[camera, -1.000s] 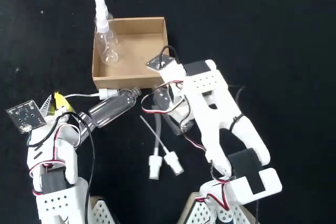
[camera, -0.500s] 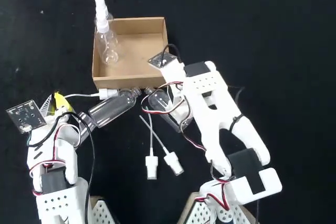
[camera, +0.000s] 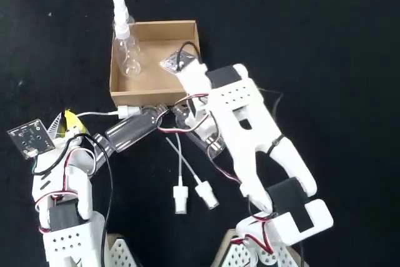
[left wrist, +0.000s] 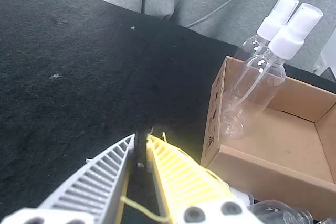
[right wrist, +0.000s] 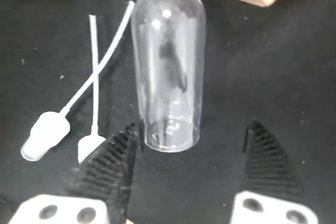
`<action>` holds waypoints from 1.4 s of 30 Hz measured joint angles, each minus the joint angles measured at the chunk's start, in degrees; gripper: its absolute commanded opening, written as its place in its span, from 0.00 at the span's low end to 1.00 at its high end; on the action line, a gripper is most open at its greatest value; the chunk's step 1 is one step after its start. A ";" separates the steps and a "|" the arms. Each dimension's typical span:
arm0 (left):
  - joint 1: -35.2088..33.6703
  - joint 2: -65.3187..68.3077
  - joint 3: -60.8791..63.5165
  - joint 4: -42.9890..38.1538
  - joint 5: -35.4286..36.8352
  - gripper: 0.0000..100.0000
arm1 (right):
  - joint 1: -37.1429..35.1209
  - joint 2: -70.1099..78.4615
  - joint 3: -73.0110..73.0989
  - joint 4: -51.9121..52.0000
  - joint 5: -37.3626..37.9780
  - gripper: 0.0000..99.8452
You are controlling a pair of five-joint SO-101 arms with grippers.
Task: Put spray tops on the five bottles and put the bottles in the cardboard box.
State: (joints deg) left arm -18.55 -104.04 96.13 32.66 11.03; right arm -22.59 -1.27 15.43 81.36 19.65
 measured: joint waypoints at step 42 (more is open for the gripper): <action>0.09 0.00 0.00 0.00 0.00 0.03 | -5.98 18.29 -8.79 -10.20 -0.44 0.25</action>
State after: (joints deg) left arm -18.46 -104.04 96.13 32.66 11.03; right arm -28.57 17.01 6.64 71.16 19.21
